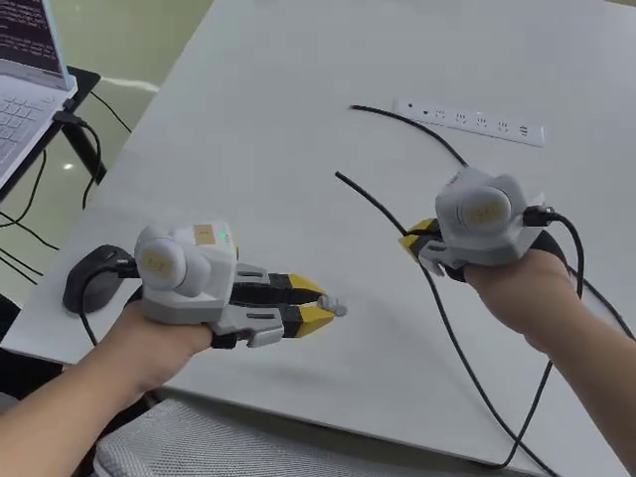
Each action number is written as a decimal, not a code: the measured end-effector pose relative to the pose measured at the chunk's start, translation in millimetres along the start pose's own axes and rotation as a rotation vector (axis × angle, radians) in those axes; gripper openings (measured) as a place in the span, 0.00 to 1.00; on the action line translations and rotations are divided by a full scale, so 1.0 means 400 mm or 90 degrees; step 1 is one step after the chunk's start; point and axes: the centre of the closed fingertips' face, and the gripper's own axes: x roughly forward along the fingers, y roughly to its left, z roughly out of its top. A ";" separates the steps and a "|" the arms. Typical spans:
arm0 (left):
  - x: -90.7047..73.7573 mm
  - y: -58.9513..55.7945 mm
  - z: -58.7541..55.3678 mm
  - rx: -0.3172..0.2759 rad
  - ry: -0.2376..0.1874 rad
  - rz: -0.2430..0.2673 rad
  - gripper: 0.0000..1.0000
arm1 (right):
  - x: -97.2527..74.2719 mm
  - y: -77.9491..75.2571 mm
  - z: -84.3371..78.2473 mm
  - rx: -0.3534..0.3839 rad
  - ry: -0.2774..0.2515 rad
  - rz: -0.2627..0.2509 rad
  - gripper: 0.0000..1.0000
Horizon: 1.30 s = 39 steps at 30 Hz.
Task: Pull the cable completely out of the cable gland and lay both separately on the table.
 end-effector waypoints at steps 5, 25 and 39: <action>-0.008 0.020 -0.029 -0.006 0.006 -0.004 0.15 | 0.041 0.014 0.018 -0.008 0.006 0.010 0.00; -0.022 0.124 -0.165 -0.039 0.037 0.006 0.15 | 0.226 0.130 0.023 -0.076 0.041 0.099 0.00; -0.017 0.174 -0.230 -0.064 0.058 0.028 0.15 | 0.292 0.183 -0.004 -0.118 0.060 0.147 0.00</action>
